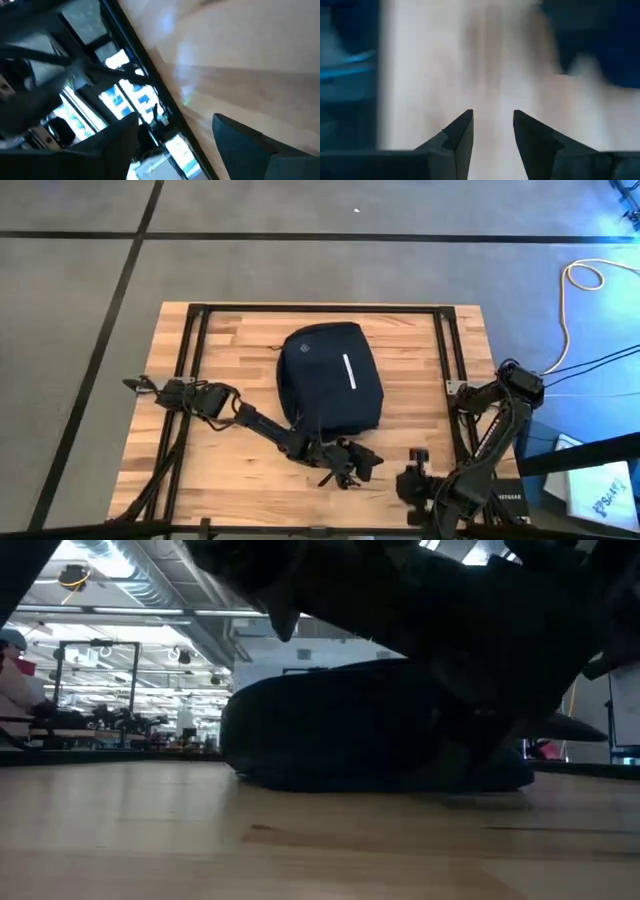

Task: Unpack backpack
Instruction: Close the blue backpack

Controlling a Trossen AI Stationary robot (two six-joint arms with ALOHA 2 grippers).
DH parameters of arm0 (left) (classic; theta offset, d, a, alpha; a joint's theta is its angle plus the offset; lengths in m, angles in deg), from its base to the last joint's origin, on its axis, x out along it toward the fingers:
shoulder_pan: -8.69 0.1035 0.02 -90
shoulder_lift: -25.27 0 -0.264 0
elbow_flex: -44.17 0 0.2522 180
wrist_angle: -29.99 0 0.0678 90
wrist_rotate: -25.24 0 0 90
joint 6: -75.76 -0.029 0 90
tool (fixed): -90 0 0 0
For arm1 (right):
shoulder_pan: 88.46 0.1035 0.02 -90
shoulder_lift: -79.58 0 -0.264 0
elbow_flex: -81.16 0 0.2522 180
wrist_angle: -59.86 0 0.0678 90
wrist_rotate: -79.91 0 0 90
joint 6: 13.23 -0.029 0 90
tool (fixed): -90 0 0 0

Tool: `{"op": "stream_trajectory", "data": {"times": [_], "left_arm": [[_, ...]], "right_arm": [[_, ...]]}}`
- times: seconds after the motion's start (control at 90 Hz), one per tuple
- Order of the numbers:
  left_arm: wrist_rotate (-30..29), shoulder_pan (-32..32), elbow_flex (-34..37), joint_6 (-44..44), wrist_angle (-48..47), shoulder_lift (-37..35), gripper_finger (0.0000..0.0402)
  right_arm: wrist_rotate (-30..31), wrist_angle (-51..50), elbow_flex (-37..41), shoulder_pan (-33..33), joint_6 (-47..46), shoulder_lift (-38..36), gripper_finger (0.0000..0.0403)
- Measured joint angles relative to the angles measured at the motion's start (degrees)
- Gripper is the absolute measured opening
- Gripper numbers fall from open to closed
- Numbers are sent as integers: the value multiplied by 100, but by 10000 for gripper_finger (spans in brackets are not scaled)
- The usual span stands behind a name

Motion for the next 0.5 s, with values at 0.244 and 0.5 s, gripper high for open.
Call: {"op": "stream_trajectory", "data": {"times": [0.244,0.5], "left_arm": [[-1215,-210,-12,626,825,-1,239],[-1921,-819,-15,1073,1339,-37,239]], "right_arm": [[706,-817,1013,-641,-664,0,122],[1366,-60,2569,-1344,-655,-118,122]]}}
